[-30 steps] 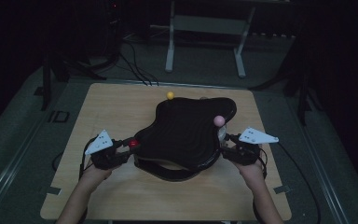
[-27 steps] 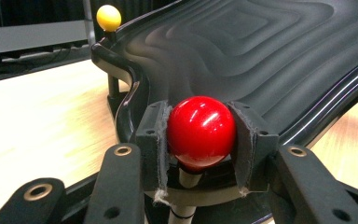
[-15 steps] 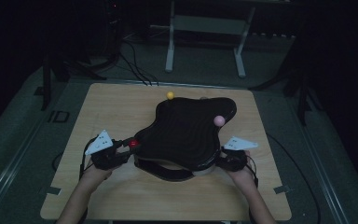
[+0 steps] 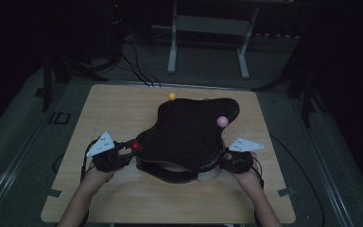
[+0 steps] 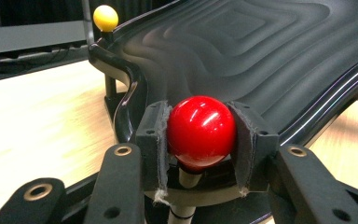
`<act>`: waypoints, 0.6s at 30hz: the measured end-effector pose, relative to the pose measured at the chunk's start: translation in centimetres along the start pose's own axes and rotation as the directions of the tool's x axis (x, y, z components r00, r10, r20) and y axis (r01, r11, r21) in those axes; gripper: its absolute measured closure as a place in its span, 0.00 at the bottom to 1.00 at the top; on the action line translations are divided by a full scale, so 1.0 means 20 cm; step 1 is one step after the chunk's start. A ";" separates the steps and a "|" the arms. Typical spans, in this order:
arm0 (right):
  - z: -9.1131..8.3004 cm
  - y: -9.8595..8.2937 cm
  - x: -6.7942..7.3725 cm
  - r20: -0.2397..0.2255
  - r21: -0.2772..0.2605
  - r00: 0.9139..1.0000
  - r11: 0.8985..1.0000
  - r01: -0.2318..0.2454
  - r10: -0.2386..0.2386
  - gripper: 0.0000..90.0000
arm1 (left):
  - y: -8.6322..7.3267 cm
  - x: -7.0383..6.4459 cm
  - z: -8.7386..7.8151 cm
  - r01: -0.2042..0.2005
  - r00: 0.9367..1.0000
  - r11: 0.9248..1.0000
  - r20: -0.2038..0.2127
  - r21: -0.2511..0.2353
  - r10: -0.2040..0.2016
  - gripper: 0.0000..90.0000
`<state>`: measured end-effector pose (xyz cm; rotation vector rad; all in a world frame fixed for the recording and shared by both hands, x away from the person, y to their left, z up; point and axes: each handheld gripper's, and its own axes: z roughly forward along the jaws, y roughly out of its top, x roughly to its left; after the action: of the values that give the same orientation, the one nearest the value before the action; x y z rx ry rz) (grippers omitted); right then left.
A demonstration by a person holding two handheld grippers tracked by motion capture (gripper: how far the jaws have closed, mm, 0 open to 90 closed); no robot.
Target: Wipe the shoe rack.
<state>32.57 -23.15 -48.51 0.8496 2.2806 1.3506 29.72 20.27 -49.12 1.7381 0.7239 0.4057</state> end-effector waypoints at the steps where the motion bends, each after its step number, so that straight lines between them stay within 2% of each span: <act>1: -0.04 0.04 0.01 0.015 -0.045 1.000 0.999 0.012 -0.011 0.62 | 0.00 0.00 0.00 -0.002 1.000 1.000 0.000 0.002 0.002 0.66; 4: -0.13 0.13 0.02 0.016 -0.154 1.000 0.988 0.005 -0.003 0.62 | 0.00 0.00 0.00 0.001 1.000 1.000 0.001 -0.002 -0.001 0.66; 6: -0.15 0.16 0.01 -0.009 -0.174 1.000 0.985 -0.020 0.018 0.63 | 0.00 0.00 0.00 0.000 1.000 1.000 0.003 0.000 0.000 0.66; 9: -0.10 0.14 0.00 -0.018 -0.133 0.999 0.991 -0.029 0.027 0.68 | 0.00 0.00 0.00 -0.003 1.000 1.000 0.005 -0.003 0.003 0.66; 11: -0.05 0.10 0.00 -0.004 -0.068 1.000 0.998 0.002 -0.003 0.70 | 0.00 0.00 0.00 -0.005 1.000 1.000 0.003 -0.001 0.005 0.66; 13: -0.02 0.07 0.00 -0.010 -0.059 1.000 0.998 -0.017 0.016 0.70 | 0.00 0.00 0.00 -0.005 1.000 1.000 0.004 -0.002 0.005 0.66; 16: 0.02 0.02 0.00 -0.002 -0.025 1.000 1.000 -0.007 0.007 0.71 | 0.00 0.00 0.00 -0.004 1.000 1.000 0.002 -0.001 0.004 0.66; 18: 0.04 -0.02 0.00 -0.008 -0.017 1.000 1.000 -0.019 0.019 0.70 | 0.00 0.00 0.00 -0.002 1.000 1.000 0.002 -0.002 0.002 0.66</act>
<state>33.02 -22.78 -49.20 0.8641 2.2690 1.3814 29.75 20.25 -49.16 1.7372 0.7197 0.4057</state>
